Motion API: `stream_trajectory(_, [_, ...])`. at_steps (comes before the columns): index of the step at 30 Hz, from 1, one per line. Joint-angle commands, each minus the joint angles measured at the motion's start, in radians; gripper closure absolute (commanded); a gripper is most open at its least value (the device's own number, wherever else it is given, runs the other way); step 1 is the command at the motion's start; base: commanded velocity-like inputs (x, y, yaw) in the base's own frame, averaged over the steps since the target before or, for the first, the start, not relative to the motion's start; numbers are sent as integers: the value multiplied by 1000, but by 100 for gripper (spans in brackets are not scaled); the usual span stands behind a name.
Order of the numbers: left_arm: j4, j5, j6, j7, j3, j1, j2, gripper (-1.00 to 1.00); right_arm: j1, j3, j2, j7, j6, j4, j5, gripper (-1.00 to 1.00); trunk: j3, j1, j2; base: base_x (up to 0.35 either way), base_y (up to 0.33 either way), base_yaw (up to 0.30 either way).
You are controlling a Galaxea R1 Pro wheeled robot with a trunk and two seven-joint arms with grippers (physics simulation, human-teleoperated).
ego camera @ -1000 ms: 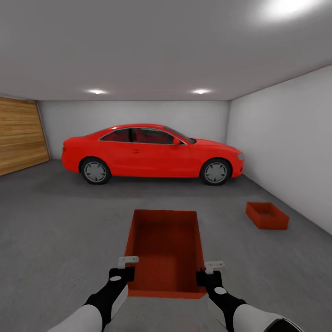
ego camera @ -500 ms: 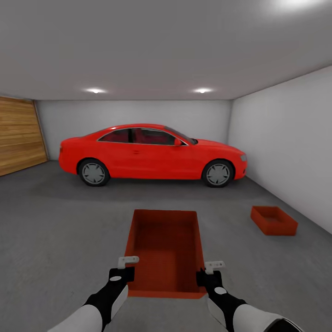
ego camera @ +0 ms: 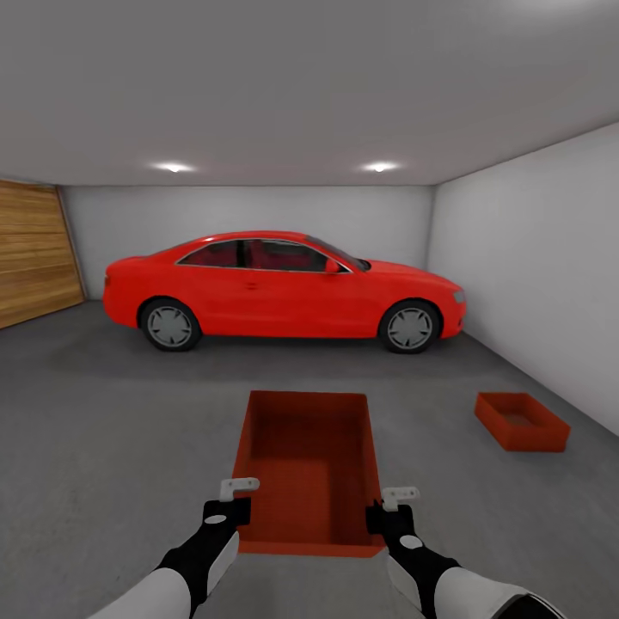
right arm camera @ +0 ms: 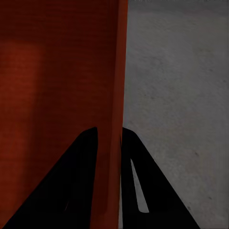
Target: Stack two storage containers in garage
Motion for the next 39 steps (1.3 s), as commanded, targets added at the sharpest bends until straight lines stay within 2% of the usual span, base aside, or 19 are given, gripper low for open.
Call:
stream_trajectory(1, [-36, -17, 4, 8, 24, -1, 4, 100, 0, -7, 0, 1, -3, 2, -12, 100, -2, 1, -1, 321, 0, 0])
stream_trajectory(13, [-36, -17, 5, 8, 24, -1, 3, 100, 0, -8, 0, 1, -3, 2, -12, 100, -1, 1, -1, 321, 0, -35])
stream_trajectory(39, [-36, -17, 5, 8, 24, -1, 4, 100, 0, -8, 0, 1, -3, 2, -12, 100, 0, 1, -1, 322, 0, -275])
